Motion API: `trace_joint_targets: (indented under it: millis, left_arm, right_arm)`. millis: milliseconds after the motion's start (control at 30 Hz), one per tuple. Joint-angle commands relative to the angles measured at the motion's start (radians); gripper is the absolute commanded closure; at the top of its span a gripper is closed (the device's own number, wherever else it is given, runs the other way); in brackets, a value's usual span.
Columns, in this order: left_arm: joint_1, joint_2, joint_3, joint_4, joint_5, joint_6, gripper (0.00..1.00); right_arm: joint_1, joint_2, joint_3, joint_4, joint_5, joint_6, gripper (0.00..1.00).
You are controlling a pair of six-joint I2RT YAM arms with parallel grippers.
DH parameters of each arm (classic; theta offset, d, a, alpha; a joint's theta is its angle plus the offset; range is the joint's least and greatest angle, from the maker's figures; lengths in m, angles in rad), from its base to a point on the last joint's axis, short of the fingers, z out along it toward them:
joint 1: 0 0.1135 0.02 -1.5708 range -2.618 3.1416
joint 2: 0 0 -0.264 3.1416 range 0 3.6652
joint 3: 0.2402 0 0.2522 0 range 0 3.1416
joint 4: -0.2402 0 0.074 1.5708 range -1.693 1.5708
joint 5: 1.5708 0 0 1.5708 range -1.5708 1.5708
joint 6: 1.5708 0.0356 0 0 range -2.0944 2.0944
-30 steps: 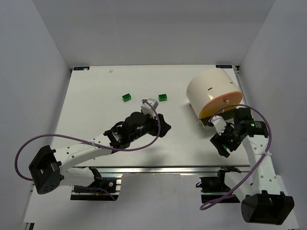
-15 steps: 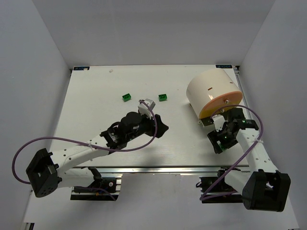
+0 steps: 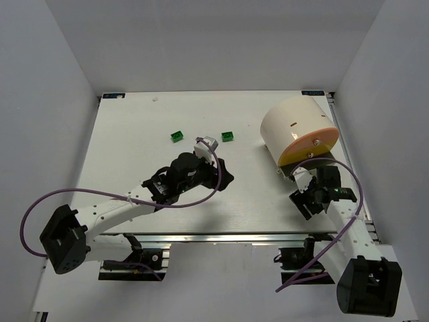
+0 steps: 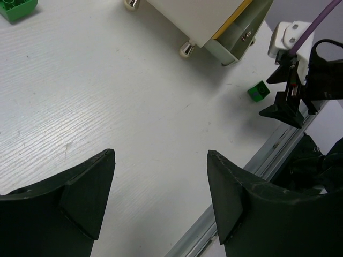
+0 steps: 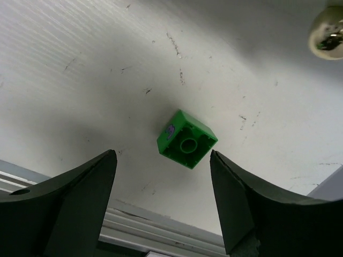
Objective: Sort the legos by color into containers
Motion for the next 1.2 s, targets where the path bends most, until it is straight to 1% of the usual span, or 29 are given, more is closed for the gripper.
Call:
trace_joint_targets:
  millis: [0, 33, 267, 433, 667, 733, 867, 900, 967, 1000, 1033, 1067, 1133, 1167]
  left_arm:
    - [0.006, 0.002, 0.043, -0.005, 0.014, 0.009, 0.21]
    - [0.015, 0.004, 0.045, -0.005, 0.046, 0.009, 0.21]
    - [0.015, 0.022, 0.057, -0.003, 0.051, 0.003, 0.21]
    - [0.015, 0.027, 0.057, 0.001, 0.043, -0.006, 0.21]
    - [0.015, 0.039, 0.063, 0.012, 0.043, -0.016, 0.21]
    - [0.015, 0.042, 0.066, 0.010, 0.042, -0.019, 0.22]
    - [0.015, 0.036, 0.065, 0.004, 0.037, -0.022, 0.21]
    - [0.015, 0.034, 0.063, 0.001, 0.035, -0.023, 0.22]
    - [0.015, 0.028, 0.060, 0.000, 0.031, -0.025, 0.21]
    - [0.015, 0.027, 0.059, -0.002, 0.031, -0.025, 0.22]
    - [0.015, 0.025, 0.059, -0.002, 0.031, -0.023, 0.22]
    - [0.015, 0.020, 0.059, -0.003, 0.029, -0.023, 0.21]
    - [0.015, 0.022, 0.059, -0.005, 0.032, -0.023, 0.22]
    - [0.015, 0.019, 0.059, -0.005, 0.031, -0.022, 0.21]
  right_arm:
    - [-0.006, 0.011, -0.037, 0.089, 0.023, -0.061, 0.24]
    - [-0.007, 0.015, -0.043, 0.097, 0.021, -0.062, 0.24]
    - [-0.023, 0.032, -0.081, 0.180, 0.026, -0.142, 0.20]
    - [-0.038, 0.046, -0.078, 0.192, 0.037, -0.177, 0.18]
    - [-0.055, 0.104, -0.072, 0.181, -0.047, -0.203, 0.21]
    - [-0.059, 0.123, -0.066, 0.171, -0.080, -0.234, 0.25]
    - [-0.069, 0.138, -0.066, 0.145, -0.126, -0.300, 0.36]
    - [-0.070, 0.141, -0.067, 0.134, -0.132, -0.308, 0.43]
    - [-0.076, 0.153, -0.061, 0.115, -0.150, -0.329, 0.51]
    - [-0.078, 0.161, -0.060, 0.106, -0.156, -0.335, 0.59]
    - [-0.079, 0.169, -0.055, 0.083, -0.172, -0.340, 0.64]
    - [-0.082, 0.169, -0.052, 0.072, -0.178, -0.354, 0.72]
    - [-0.085, 0.158, -0.038, 0.031, -0.198, -0.366, 0.78]
    - [-0.088, 0.150, -0.032, 0.013, -0.210, -0.392, 0.84]
